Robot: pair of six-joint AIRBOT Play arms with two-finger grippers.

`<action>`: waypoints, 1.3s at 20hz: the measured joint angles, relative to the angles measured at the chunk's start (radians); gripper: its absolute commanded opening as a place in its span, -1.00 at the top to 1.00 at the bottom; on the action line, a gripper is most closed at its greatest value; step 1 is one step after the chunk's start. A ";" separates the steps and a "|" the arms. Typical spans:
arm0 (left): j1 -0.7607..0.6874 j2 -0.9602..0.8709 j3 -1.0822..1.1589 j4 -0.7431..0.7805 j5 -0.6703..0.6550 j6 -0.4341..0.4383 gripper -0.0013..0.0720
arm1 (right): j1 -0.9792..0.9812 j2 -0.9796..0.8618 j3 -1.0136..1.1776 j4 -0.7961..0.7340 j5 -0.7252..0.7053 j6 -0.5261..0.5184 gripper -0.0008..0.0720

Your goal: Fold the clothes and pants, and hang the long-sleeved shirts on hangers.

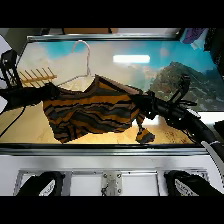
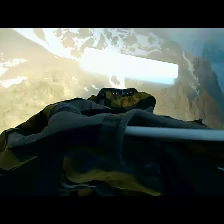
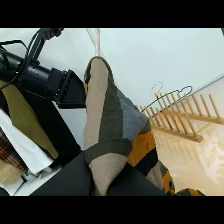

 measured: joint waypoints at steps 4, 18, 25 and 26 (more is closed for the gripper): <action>0.000 -0.023 0.001 -0.007 0.006 0.000 0.93 | 0.000 0.000 0.000 0.000 0.005 0.000 0.95; -0.084 -0.042 0.235 0.023 -0.144 0.126 0.93 | 0.006 -0.007 -0.089 -0.103 0.053 -0.048 0.95; -0.161 -0.094 0.243 0.063 -0.207 0.148 0.93 | 0.007 0.019 -0.092 -0.082 0.028 -0.028 0.95; -0.188 -0.103 0.243 0.056 -0.197 0.148 0.93 | 0.008 0.020 -0.092 -0.082 0.026 -0.025 0.95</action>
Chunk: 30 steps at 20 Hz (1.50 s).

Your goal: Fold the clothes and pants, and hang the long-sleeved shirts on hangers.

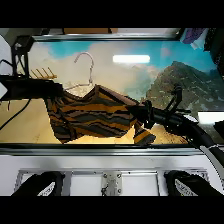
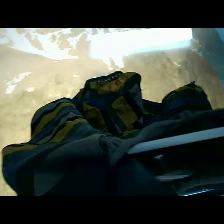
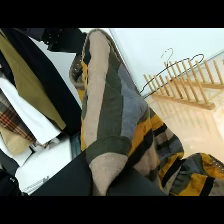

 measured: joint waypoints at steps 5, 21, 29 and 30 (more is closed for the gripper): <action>-0.167 -0.020 0.002 -0.017 0.103 -0.026 0.93 | 0.004 0.002 0.000 0.008 -0.003 0.011 0.95; -0.293 0.019 0.002 0.086 0.146 -0.061 -0.48 | 0.037 -0.027 -0.001 0.090 0.004 -0.016 0.95; -0.293 0.106 0.002 0.000 0.122 -0.074 -0.48 | 0.039 -0.028 0.000 0.095 0.002 -0.016 0.95; -0.293 0.111 0.001 -0.005 0.115 -0.078 -0.48 | 0.039 -0.028 0.000 0.094 -0.006 -0.016 0.95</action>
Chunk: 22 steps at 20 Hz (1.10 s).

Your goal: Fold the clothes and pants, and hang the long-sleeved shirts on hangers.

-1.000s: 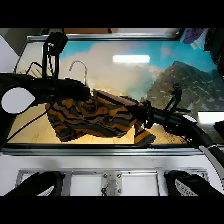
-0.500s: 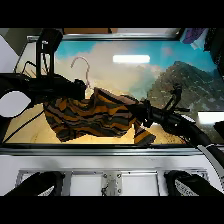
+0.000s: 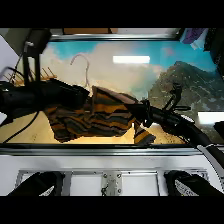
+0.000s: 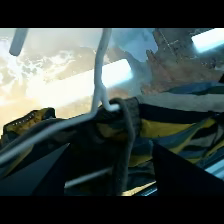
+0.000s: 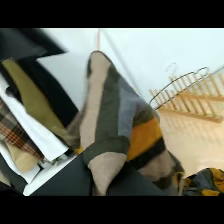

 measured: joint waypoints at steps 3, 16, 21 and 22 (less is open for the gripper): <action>0.000 0.013 0.000 0.008 -0.030 -0.003 -0.48 | 0.000 0.000 0.000 0.000 0.007 0.000 0.95; 0.189 0.092 0.000 0.037 -0.001 -0.026 0.60 | -0.103 0.025 0.017 0.040 0.002 -0.011 0.95; 0.266 0.084 -0.001 0.036 0.002 -0.026 0.93 | -0.304 0.114 0.098 0.040 -0.056 0.010 0.95; 0.269 0.074 -0.001 0.036 0.004 -0.026 0.93 | -0.352 0.135 0.119 0.040 -0.081 0.021 0.95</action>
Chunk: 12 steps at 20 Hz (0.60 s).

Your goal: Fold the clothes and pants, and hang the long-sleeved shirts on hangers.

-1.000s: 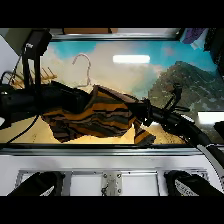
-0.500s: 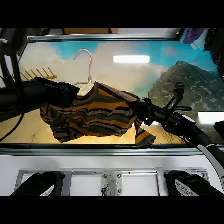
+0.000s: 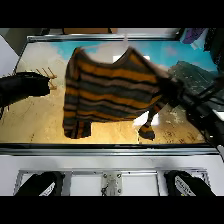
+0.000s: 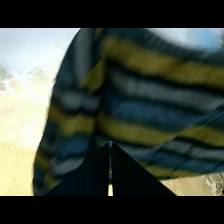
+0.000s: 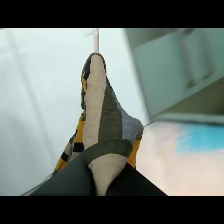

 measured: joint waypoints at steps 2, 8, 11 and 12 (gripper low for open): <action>-0.006 -0.027 0.000 -0.001 0.001 0.000 0.93 | -0.113 0.051 0.053 -0.015 -0.069 0.024 0.95; -0.060 -0.141 0.000 -0.001 0.016 0.007 0.93 | -0.435 0.183 0.247 -0.220 -0.380 0.139 0.95; -0.071 -0.191 -0.001 -0.001 0.019 0.010 0.93 | -0.552 0.215 0.341 -0.320 -0.583 0.177 0.95; -0.074 -0.206 -0.001 0.000 0.019 0.010 0.93 | -0.578 0.219 0.368 -0.348 -0.654 0.188 0.95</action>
